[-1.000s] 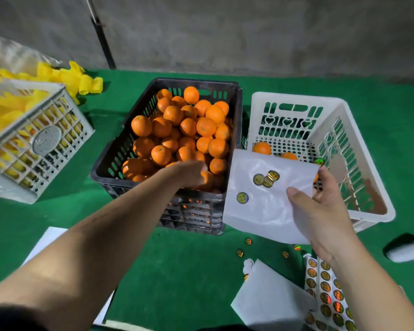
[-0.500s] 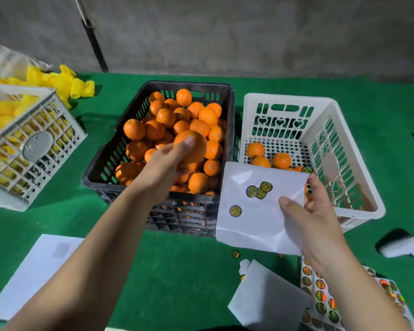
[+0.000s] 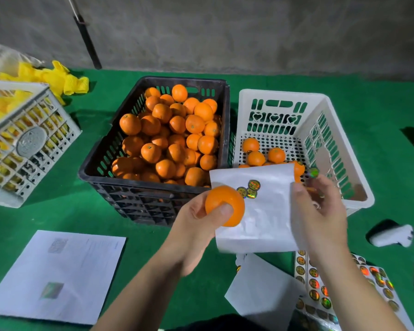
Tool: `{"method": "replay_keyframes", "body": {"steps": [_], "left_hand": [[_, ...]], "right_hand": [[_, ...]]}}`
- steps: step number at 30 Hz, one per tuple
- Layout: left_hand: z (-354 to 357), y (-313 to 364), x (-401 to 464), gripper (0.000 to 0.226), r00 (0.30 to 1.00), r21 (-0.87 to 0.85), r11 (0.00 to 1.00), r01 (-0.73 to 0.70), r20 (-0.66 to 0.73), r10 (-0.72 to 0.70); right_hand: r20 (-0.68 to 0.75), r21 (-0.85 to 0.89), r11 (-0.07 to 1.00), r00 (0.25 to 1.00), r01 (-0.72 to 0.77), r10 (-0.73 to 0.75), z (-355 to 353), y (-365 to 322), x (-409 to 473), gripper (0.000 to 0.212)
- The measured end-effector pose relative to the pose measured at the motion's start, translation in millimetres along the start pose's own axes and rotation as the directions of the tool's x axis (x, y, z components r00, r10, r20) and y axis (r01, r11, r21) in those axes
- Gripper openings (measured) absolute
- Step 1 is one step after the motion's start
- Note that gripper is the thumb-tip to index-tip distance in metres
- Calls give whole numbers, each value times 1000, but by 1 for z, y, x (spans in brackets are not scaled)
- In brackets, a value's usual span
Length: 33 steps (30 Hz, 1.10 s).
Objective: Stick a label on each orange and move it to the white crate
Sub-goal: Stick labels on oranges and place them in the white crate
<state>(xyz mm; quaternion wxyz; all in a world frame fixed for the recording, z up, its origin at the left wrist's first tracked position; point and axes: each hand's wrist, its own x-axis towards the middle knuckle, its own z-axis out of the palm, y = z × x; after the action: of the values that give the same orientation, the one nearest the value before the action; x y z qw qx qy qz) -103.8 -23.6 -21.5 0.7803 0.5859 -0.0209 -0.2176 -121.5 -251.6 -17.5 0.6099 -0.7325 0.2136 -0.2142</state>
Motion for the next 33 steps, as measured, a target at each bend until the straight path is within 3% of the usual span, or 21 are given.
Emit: {"method": "replay_keyframes", "body": {"steps": [2, 4, 7, 9, 12, 17, 20, 22, 24, 26, 28, 30, 31, 33], "left_hand": [[0, -5, -1, 53, 997, 146, 989, -35, -68, 45], [2, -6, -3, 57, 993, 250, 965, -80, -70, 100], [5, -9, -4, 68, 985, 292, 946, -139, -61, 163], [7, -11, -5, 72, 978, 290, 940, -179, -52, 202], [8, -9, -7, 77, 956, 405, 884, -234, -69, 285], [5, -5, -8, 77, 914, 589, 743, -317, -18, 405], [6, -1, -10, 78, 922, 583, 755, -299, -29, 386], [7, 1, -11, 78, 929, 558, 775, -296, -19, 369], [8, 2, -12, 79, 927, 557, 770, -311, 0, 374], [8, 2, -13, 80, 923, 551, 763, -338, 36, 383], [8, -1, -15, 81, 920, 532, 762, -369, 93, 381], [10, -4, -16, 80, 917, 514, 765, -388, 135, 375], [10, -5, -16, 80, 915, 513, 763, -394, 144, 377], [7, -8, -15, 83, 911, 536, 744, -398, 137, 389]], "right_hand": [[-102, -210, 945, 956, 251, -276, -13, -10, -6, 20], [41, -152, 905, 917, 398, -397, -17, -25, -21, 5], [455, 31, 961, 852, 274, -258, -7, -46, -44, 10], [585, 21, 981, 793, 193, -169, 2, -51, -49, 15], [591, -27, 987, 798, 160, -113, 6, -56, -46, 18], [662, -196, 924, 740, 329, -123, 2, -61, -37, 36], [661, -426, 780, 746, 459, -78, -3, -64, -27, 54], [642, -519, 714, 766, 469, -37, -5, -66, -23, 68], [665, -404, 861, 745, 311, 43, -5, -64, -20, 64], [723, -252, 967, 668, 18, 176, -3, -61, -24, 50], [799, -152, 939, 522, -307, 300, -3, -55, -31, 62], [859, -44, 840, 409, -541, 308, -2, -48, -38, 80], [872, 27, 800, 406, -599, 274, -1, -45, -41, 81], [839, 148, 780, 495, -608, 227, 3, -41, -46, 81]]}}
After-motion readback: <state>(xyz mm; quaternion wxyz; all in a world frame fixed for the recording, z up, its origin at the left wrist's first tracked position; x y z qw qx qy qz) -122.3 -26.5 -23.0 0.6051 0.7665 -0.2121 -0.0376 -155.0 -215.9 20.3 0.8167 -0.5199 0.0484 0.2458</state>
